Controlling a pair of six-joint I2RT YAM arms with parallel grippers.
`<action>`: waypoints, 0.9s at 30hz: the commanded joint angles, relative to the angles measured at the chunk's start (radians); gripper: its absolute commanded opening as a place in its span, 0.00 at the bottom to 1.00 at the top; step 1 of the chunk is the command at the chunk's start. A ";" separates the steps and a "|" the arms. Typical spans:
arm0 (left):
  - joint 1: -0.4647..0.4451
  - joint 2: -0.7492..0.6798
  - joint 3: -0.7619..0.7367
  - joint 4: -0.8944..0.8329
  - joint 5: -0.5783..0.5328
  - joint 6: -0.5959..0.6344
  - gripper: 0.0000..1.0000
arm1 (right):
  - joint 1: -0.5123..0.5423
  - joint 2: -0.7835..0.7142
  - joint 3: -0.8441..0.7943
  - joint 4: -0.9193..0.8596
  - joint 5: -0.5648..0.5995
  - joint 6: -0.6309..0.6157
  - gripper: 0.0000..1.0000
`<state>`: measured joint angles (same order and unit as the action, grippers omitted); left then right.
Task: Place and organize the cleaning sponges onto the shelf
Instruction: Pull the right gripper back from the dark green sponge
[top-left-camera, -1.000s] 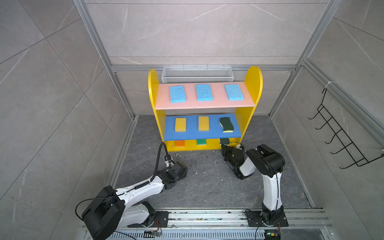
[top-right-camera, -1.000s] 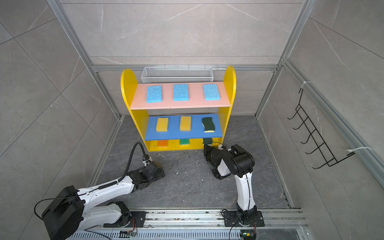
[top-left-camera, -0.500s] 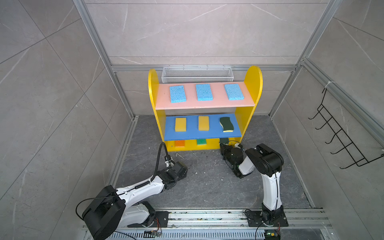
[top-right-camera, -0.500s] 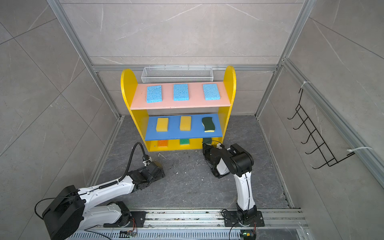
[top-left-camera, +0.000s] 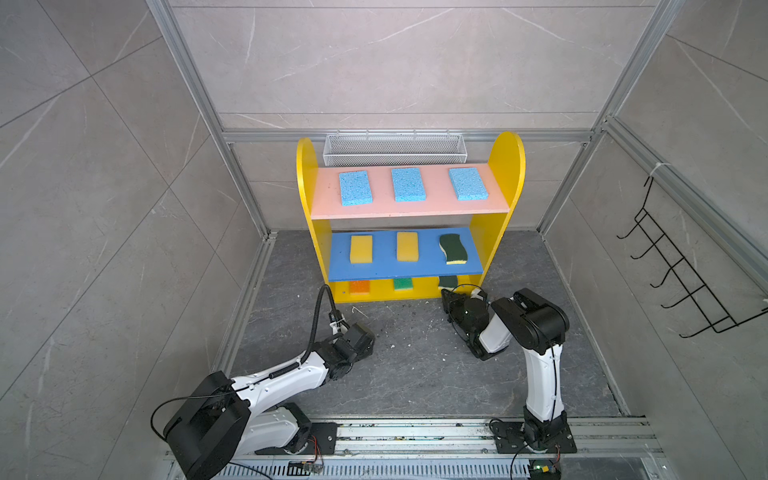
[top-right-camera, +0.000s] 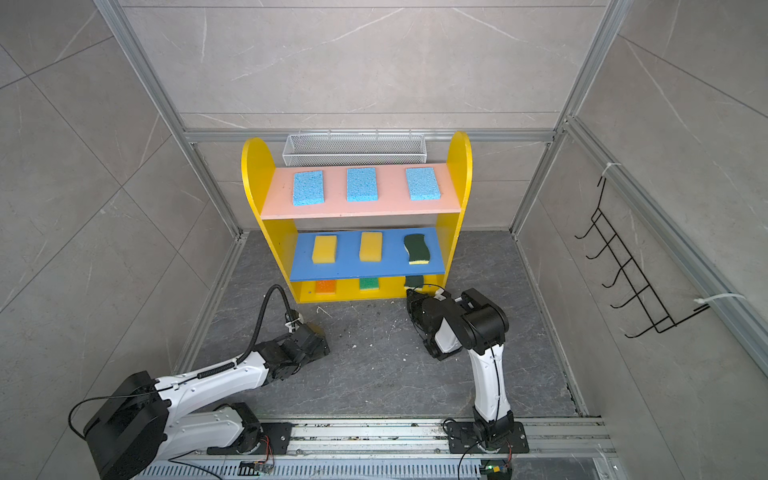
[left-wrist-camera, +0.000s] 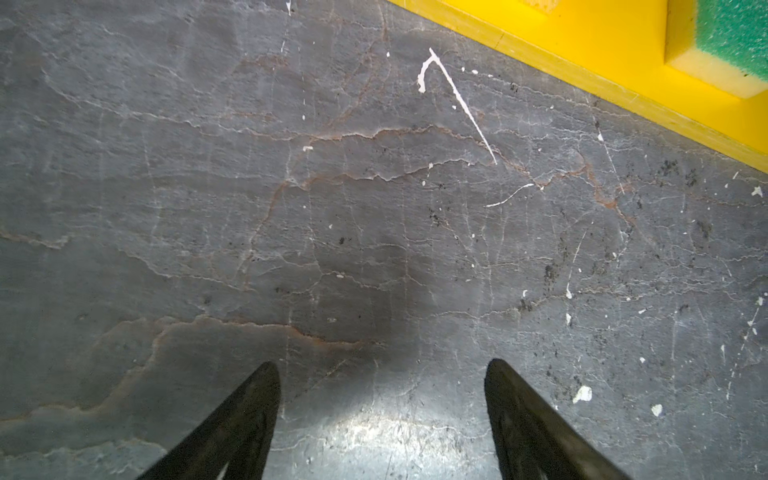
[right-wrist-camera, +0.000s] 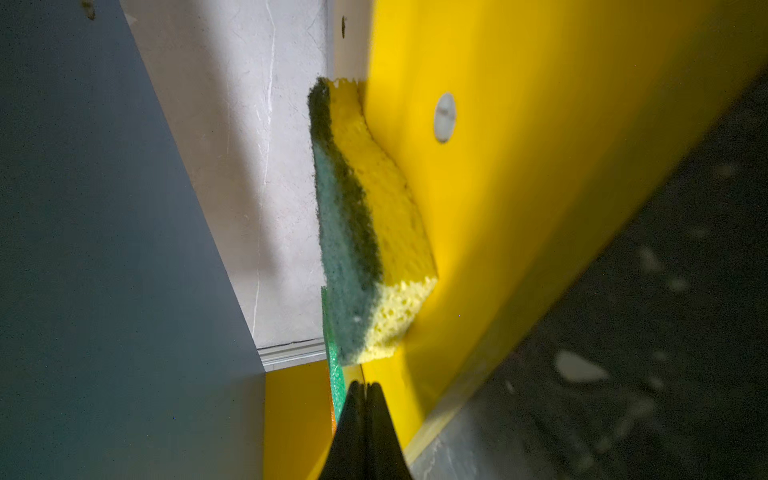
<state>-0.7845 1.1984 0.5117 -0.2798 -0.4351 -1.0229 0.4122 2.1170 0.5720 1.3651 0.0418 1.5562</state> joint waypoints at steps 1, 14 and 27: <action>0.005 -0.021 -0.010 -0.003 -0.021 -0.022 0.80 | 0.002 0.006 -0.083 -0.306 0.018 -0.035 0.00; 0.003 -0.191 0.040 -0.231 -0.103 0.046 0.81 | 0.042 -0.624 -0.146 -1.060 0.069 -0.348 0.00; 0.004 -0.375 0.198 -0.531 -0.203 0.208 0.84 | 0.056 -1.132 -0.021 -1.777 0.285 -0.702 0.24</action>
<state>-0.7845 0.8646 0.6395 -0.6933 -0.5507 -0.8951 0.4648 1.0382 0.4995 -0.1879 0.2405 0.9993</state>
